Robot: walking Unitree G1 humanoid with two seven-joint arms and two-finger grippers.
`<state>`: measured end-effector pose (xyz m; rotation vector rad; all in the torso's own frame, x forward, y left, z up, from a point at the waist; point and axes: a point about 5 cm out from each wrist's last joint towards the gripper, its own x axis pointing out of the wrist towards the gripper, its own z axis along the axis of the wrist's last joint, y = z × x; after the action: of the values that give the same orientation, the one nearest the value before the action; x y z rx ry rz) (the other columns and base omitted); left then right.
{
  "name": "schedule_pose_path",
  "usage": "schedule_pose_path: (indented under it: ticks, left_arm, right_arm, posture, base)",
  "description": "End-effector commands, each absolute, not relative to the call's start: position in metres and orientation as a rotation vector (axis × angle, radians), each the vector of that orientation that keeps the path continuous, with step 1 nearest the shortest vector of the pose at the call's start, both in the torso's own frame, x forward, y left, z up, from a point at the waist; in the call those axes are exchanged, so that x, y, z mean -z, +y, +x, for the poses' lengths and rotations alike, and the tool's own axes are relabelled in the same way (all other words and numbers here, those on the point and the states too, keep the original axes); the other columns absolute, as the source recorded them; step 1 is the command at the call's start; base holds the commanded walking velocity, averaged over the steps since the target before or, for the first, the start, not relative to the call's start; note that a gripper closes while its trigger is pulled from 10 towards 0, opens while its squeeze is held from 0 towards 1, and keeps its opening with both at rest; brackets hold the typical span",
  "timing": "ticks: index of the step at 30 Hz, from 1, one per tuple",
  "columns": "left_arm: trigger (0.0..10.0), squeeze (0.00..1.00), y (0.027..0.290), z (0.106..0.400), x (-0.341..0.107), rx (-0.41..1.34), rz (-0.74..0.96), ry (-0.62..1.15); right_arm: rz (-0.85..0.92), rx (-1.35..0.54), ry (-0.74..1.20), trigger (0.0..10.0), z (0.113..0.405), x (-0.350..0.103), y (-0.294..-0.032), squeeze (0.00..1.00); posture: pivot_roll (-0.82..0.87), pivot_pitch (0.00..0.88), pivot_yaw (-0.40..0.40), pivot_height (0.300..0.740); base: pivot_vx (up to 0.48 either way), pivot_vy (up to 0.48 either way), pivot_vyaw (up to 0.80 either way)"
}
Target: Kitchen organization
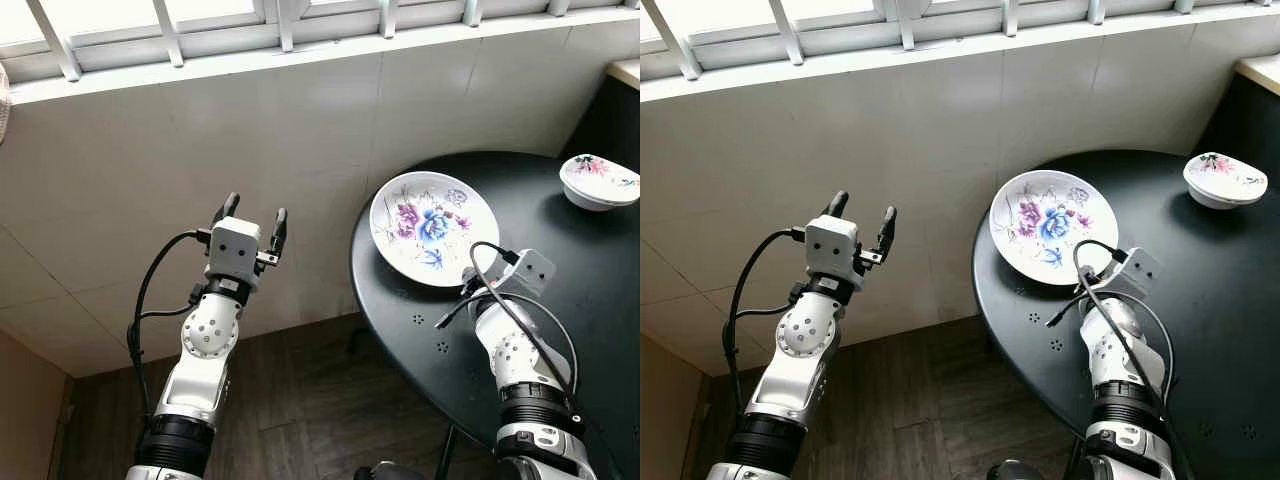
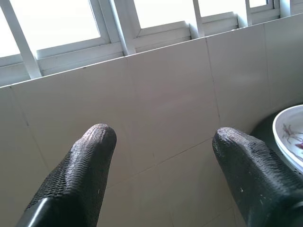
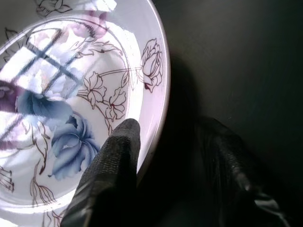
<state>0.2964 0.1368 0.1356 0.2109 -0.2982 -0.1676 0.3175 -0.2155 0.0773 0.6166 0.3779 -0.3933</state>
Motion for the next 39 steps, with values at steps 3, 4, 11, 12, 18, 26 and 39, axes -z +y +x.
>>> schedule_pose_path:
  ticks: [3,4,11,12,18,26,39]
  left_arm:
    - [10.0,0.0,0.136,0.299,-0.134,0.166,0.233,-0.282]
    - [10.0,0.0,0.136,0.299,-0.134,0.166,0.234,-0.281]
    - [10.0,0.0,0.137,0.3,-0.134,0.163,0.24,-0.281]
    - [10.0,0.0,0.137,0.3,-0.134,0.163,0.24,-0.28]
    - [10.0,0.0,0.137,0.3,-0.134,0.162,0.242,-0.28]
    - [10.0,0.0,0.137,0.3,-0.134,0.16,0.243,-0.279]
    - [10.0,0.0,0.136,0.3,-0.132,0.156,0.222,-0.269]
  right_arm:
    - [0.693,0.387,0.445,0.0,0.315,-0.067,-0.207,0.0]
    - [0.704,0.384,0.438,0.0,0.316,-0.068,-0.207,0.0]
    - [0.797,0.401,0.424,0.0,0.317,-0.071,-0.205,0.0]
    - [0.811,0.403,0.422,0.0,0.318,-0.072,-0.205,0.0]
    - [0.849,0.411,0.317,0.0,0.322,-0.086,-0.211,0.0]
    - [0.807,0.36,0.154,0.0,0.327,-0.112,-0.21,0.0]
    - [0.607,0.16,-0.083,0.0,0.33,-0.152,-0.193,0.0]
  posture:
    - [-0.09,0.023,0.026,0.74]
    - [-0.09,0.023,0.026,0.74]
    - [-0.09,0.022,0.027,0.74]
    - [-0.09,0.022,0.027,0.74]
    - [-0.09,0.022,0.028,0.74]
    - [-0.09,0.024,0.027,0.74]
    - [-0.09,0.016,0.024,0.74]
  base:
    - [0.0,0.0,0.0]
    - [0.0,0.0,0.0]
    - [0.0,0.0,0.0]
    - [0.0,0.0,0.0]
    - [0.0,0.0,0.0]
    - [0.0,0.0,0.0]
    - [0.0,0.0,0.0]
